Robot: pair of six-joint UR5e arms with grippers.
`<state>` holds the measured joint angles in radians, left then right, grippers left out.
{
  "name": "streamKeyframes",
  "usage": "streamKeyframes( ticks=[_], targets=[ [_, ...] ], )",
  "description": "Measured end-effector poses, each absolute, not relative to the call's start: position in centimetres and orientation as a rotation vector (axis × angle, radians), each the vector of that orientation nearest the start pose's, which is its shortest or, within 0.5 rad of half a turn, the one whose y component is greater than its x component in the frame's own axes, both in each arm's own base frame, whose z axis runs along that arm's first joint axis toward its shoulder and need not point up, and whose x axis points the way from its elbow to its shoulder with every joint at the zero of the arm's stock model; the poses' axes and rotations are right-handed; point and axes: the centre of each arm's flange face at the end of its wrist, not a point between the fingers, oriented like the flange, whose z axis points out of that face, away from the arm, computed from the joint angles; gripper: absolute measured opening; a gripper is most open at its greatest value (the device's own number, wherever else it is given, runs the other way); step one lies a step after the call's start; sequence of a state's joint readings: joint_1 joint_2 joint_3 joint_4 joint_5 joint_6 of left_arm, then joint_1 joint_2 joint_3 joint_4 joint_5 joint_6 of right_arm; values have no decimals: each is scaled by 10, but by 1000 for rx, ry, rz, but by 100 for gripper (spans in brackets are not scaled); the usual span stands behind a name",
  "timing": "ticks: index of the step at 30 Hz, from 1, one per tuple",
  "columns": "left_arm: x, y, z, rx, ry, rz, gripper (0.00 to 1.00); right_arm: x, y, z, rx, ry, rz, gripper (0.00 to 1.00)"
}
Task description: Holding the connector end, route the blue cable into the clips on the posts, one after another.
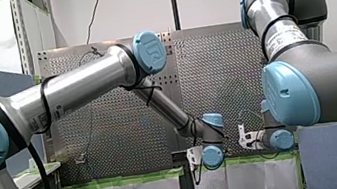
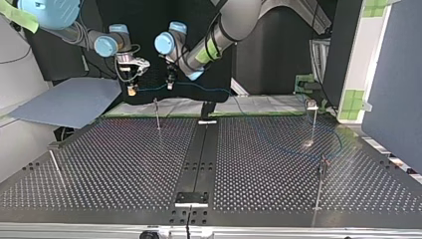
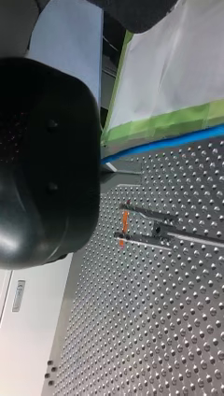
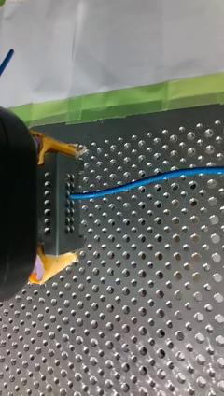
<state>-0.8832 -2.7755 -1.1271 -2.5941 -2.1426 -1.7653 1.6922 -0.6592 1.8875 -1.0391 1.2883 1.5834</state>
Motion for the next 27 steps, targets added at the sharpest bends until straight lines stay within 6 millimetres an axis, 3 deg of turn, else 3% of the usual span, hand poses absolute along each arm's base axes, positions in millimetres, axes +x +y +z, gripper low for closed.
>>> streamKeyframes(
  ticks=[10,20,27],
  targets=[
    [431,-632,-83,185,1747,-282,0,224,-533,-58,1636,-1143,1443,0],
    [466,-646,-53,123,1683,-318,0,218,-548,-54,1624,-1150,1442,0],
    [480,-643,-47,102,1670,-314,0,214,-561,-48,1612,-1132,1492,0]
  ],
)
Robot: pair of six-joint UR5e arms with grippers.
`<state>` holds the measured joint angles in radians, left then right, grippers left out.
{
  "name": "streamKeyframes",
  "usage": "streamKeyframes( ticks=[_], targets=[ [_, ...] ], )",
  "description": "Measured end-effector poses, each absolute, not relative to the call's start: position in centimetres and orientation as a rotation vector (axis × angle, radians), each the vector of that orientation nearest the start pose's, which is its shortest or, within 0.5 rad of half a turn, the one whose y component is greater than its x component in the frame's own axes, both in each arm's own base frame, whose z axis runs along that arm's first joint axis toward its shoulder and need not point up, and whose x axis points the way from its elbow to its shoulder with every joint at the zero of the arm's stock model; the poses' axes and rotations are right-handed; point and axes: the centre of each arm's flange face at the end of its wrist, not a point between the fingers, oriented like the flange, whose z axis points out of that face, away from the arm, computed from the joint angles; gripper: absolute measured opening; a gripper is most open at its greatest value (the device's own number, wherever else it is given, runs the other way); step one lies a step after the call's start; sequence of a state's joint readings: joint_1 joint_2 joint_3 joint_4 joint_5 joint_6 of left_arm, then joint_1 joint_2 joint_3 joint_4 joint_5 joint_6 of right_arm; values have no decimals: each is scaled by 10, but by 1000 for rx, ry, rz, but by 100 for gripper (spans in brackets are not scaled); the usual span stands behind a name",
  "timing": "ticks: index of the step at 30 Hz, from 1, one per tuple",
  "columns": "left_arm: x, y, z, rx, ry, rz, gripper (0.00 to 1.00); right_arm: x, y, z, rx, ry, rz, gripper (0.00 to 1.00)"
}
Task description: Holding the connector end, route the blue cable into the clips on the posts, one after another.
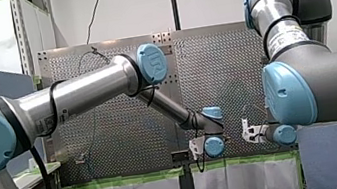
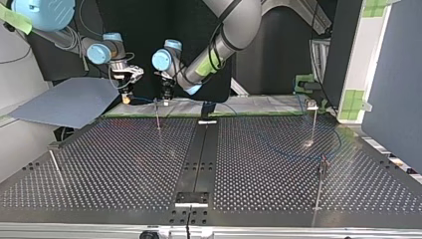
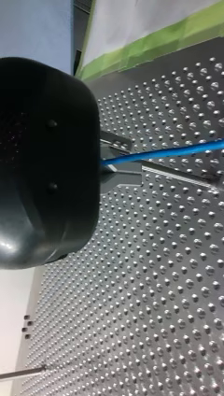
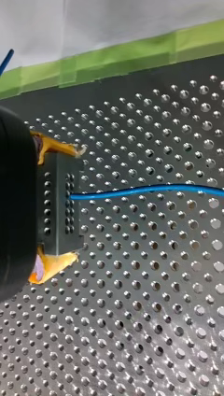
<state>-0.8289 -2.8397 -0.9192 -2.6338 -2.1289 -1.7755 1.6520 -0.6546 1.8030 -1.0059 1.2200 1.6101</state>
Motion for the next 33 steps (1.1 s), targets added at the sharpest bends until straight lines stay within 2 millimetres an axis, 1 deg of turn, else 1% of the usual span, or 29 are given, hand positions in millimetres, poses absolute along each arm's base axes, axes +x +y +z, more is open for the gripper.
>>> streamKeyframes(
  ticks=[9,12,16,19,25,33],
  targets=[
    [488,-638,-47,104,1671,-298,0,210,-572,-44,1626,-1127,1563,0],
    [487,-639,-47,112,1671,-302,0,205,-573,-47,1623,-1146,1570,0],
    [487,-640,-47,123,1671,-303,0,196,-574,-58,1626,-1176,1554,0],
    [488,-639,-47,126,1671,-303,0,191,-575,-62,1627,-1189,1541,0],
    [490,-638,-47,130,1671,-306,0,184,-580,-62,1625,-1198,1529,0],
    [495,-636,-48,147,1671,-329,0,184,-584,-61,1619,-1186,1534,0]
  ],
)
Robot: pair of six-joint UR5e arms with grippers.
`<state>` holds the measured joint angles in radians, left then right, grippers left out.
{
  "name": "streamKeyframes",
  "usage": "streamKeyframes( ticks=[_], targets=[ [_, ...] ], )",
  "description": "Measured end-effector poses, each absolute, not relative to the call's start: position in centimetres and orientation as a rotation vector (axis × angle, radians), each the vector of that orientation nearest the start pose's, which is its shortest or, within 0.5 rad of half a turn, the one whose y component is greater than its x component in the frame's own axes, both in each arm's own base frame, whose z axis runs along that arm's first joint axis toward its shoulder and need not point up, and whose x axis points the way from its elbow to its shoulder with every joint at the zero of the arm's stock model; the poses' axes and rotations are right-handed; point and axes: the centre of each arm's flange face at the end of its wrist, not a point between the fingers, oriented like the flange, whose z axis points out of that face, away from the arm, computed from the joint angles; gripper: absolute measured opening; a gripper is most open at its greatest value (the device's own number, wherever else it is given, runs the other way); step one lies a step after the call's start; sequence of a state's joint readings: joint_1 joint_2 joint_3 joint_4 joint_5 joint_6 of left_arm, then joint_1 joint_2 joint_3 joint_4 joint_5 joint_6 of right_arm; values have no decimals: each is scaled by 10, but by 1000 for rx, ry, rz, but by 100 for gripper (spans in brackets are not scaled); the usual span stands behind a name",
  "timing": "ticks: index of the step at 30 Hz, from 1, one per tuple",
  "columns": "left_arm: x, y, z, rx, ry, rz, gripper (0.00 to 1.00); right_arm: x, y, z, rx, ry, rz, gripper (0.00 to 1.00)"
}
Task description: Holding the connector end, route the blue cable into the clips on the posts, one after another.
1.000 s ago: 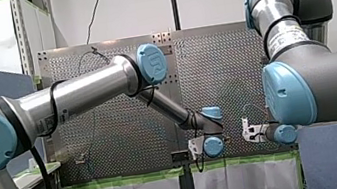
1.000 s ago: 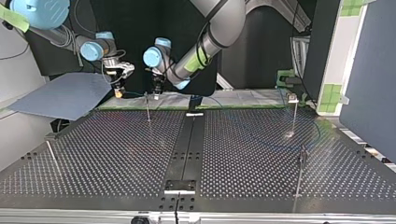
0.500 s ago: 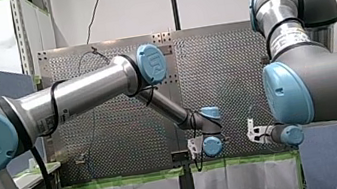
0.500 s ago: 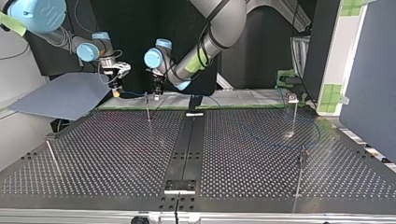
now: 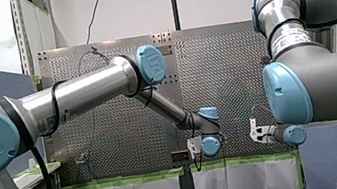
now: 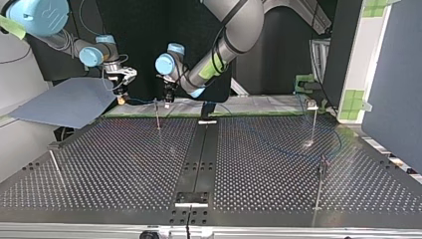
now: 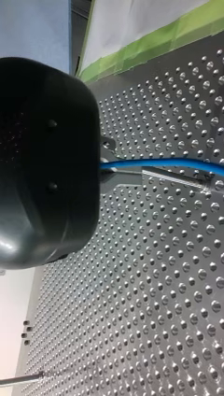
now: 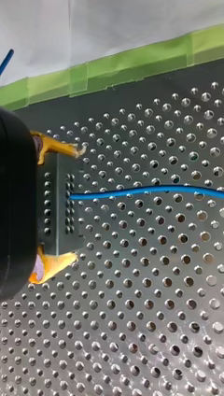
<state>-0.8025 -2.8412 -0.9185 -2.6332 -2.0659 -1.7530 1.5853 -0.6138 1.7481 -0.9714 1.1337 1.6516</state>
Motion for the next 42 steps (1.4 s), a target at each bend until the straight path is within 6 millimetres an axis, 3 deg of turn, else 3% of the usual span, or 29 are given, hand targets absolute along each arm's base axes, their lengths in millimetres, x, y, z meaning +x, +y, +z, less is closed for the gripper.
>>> streamKeyframes(
  ticks=[6,16,35,42],
  targets=[
    [491,-639,-49,167,1684,-334,0,186,-584,-61,1625,-1177,1534,0],
    [456,-660,-50,225,1697,-343,0,187,-584,-61,1629,-1175,1534,0],
    [454,-658,-50,215,1708,-314,0,186,-584,-64,1628,-1180,1530,0],
    [447,-659,-53,233,1724,-299,0,182,-582,-79,1640,-1211,1508,0]
  ],
)
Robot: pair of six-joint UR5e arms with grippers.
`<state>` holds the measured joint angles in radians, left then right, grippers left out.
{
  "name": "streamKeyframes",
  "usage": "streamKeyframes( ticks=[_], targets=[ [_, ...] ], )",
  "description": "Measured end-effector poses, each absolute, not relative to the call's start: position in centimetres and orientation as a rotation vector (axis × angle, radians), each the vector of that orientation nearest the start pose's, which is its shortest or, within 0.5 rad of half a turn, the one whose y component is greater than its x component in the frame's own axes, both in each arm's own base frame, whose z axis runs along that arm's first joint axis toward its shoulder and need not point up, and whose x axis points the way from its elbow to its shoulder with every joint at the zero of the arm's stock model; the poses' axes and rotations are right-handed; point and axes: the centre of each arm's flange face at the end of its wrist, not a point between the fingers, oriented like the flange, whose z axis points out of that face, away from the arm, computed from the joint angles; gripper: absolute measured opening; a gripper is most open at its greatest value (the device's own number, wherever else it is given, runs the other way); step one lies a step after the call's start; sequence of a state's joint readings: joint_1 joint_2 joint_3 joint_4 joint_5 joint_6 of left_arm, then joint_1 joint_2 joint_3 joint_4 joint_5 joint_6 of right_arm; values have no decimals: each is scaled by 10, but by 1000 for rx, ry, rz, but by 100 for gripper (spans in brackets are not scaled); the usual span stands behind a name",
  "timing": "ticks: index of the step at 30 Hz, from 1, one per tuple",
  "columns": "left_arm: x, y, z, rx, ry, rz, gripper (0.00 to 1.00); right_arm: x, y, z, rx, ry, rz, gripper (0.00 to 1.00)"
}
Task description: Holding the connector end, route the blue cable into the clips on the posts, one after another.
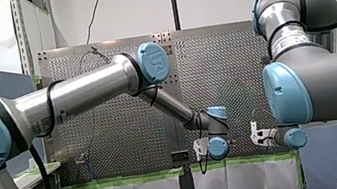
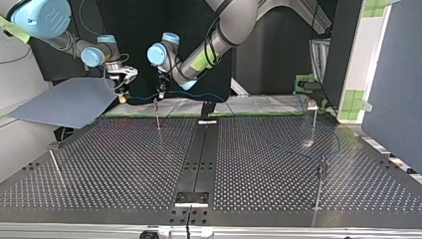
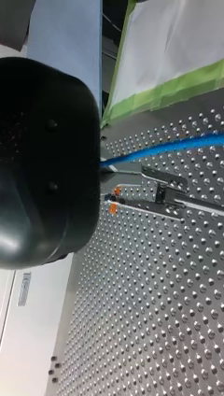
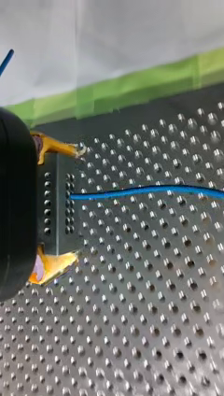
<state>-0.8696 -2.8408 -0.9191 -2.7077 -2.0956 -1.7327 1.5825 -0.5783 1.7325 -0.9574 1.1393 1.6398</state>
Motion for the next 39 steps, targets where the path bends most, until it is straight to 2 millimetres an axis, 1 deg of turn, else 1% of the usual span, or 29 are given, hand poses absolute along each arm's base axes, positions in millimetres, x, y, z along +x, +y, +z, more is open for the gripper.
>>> streamKeyframes(
  ticks=[4,7,11,13,17,21,24,27,33,36,39],
  targets=[
    [449,-656,-54,231,1728,-293,0,181,-581,-84,1652,-1213,1492,0],
    [454,-650,-61,227,1737,-286,0,182,-581,-84,1655,-1209,1491,0],
    [467,-637,-77,221,1750,-275,0,184,-581,-84,1659,-1203,1491,0],
    [474,-632,-81,216,1749,-276,0,184,-581,-84,1661,-1199,1492,0],
    [488,-624,-82,202,1740,-282,0,186,-581,-84,1663,-1193,1492,0],
    [494,-621,-82,202,1738,-280,0,186,-582,-83,1663,-1190,1493,0],
    [491,-622,-82,223,1738,-269,0,186,-583,-83,1664,-1189,1493,0],
    [483,-628,-83,249,1738,-265,0,186,-583,-83,1664,-1188,1493,0],
    [455,-648,-83,293,1735,-284,0,186,-583,-83,1664,-1189,1493,0],
    [452,-650,-82,298,1734,-285,0,186,-584,-83,1663,-1189,1491,0],
    [454,-649,-79,294,1732,-282,0,185,-584,-83,1661,-1191,1489,0]
  ],
)
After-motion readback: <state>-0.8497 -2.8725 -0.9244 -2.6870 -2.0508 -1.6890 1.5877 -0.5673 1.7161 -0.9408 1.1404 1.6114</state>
